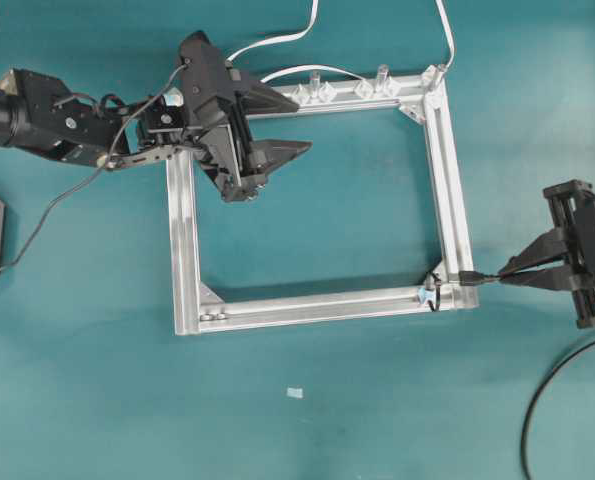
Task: Insert the wire through the string loop located on the right side.
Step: 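Align the USB plug with the black zip-tie loop on the frame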
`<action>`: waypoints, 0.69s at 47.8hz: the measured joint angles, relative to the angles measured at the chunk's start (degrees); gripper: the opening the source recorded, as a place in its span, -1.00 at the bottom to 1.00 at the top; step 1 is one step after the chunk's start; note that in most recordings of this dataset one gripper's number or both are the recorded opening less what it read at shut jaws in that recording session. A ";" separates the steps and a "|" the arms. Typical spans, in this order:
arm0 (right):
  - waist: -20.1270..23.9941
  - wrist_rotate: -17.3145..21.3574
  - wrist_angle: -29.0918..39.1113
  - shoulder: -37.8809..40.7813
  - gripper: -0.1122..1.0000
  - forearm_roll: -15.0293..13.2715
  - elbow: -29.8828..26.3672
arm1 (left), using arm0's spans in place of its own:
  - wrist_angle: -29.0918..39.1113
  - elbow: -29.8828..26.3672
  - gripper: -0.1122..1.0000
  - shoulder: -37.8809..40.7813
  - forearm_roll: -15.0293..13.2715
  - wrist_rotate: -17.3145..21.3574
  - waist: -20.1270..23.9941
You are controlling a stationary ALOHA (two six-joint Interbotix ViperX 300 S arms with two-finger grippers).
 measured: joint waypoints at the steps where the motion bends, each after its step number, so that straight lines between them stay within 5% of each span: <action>1: 0.09 0.00 0.00 0.00 -0.67 0.00 0.00 | 0.00 -0.09 0.50 0.00 0.09 0.00 0.00; 33: 1.32 0.70 0.00 0.00 -0.67 0.00 -0.26 | -0.09 -0.18 0.50 0.00 0.00 0.00 0.00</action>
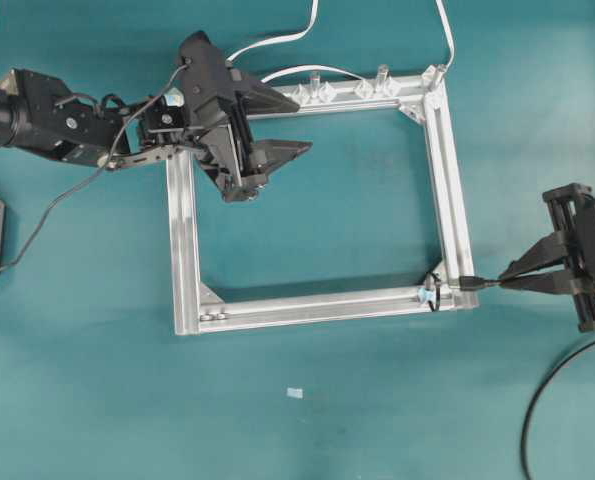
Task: Insert the wire through the string loop located on the right side.
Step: 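Align the USB plug with the black zip-tie loop on the frame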
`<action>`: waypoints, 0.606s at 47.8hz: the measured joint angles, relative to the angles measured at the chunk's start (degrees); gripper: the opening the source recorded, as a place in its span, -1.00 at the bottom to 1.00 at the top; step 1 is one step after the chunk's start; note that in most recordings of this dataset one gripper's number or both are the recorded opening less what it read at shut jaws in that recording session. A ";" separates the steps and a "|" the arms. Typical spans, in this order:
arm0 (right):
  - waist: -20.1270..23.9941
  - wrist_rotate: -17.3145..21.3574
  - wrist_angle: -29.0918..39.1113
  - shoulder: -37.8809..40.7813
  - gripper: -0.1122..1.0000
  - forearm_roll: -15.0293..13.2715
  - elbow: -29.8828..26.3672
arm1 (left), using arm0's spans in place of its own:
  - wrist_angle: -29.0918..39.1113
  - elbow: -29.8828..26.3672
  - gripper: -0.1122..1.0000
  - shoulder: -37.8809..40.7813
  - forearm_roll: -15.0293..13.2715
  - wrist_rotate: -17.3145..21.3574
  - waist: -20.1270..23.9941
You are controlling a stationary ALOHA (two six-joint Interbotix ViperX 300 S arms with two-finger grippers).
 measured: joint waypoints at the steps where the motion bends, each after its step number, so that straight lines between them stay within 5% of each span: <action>1: 0.00 0.00 0.00 0.00 -0.67 -0.09 -0.09 | 0.09 0.09 0.50 0.00 0.00 0.00 0.00; 29: 1.58 0.00 -0.18 5.36 -0.67 -0.09 -3.34 | 0.09 0.00 0.50 0.00 0.00 0.00 0.09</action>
